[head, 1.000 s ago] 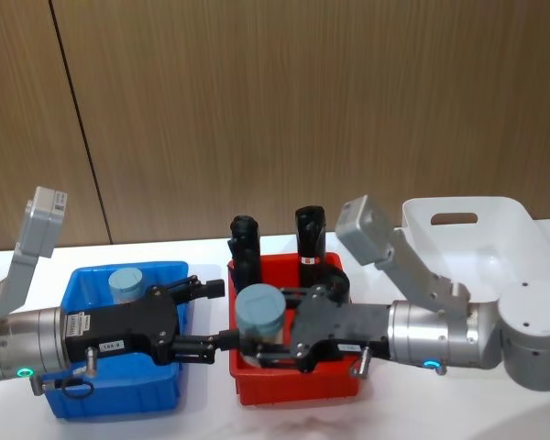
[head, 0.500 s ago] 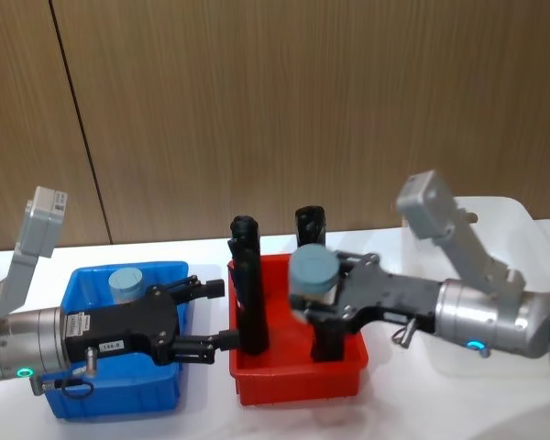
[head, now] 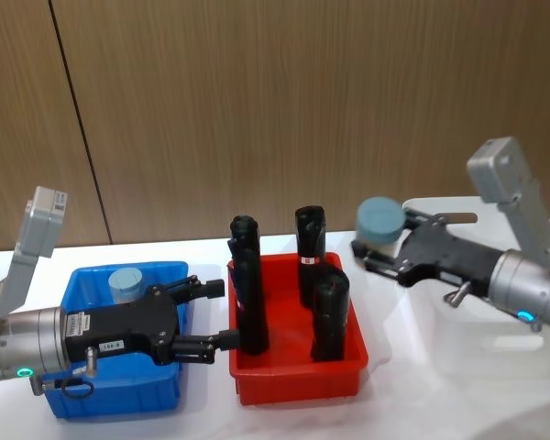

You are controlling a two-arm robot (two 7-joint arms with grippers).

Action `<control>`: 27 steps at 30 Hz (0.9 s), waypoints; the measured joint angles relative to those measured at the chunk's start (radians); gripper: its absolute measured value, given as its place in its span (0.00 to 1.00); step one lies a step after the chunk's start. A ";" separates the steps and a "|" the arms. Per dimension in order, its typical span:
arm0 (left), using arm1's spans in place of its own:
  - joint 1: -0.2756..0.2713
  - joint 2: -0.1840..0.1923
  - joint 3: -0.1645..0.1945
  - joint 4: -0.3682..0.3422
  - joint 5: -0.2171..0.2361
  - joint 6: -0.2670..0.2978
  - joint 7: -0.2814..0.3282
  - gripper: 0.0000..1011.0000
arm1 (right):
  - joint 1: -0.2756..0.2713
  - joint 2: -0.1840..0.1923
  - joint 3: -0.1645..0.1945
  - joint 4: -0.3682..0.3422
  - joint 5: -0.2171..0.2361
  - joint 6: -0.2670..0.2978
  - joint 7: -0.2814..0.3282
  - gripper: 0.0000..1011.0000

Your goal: Pick the cotton swabs from the blue box and place them into the white box.

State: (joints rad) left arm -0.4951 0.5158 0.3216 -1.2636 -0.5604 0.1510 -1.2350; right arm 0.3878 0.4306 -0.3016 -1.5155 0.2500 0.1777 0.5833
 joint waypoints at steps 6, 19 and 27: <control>0.000 0.000 0.000 0.000 0.000 0.000 0.000 0.99 | 0.002 0.014 0.020 0.018 0.006 -0.002 -0.058 0.63; 0.000 0.000 0.000 0.000 0.000 0.000 0.000 0.99 | 0.049 0.020 0.052 0.152 -0.016 -0.004 -0.189 0.63; 0.000 0.000 0.000 0.000 0.000 0.000 0.000 0.99 | 0.088 0.008 0.056 0.260 -0.038 -0.009 -0.223 0.63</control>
State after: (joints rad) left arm -0.4951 0.5158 0.3215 -1.2636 -0.5604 0.1510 -1.2349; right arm 0.4757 0.4390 -0.2452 -1.2555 0.2118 0.1688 0.3600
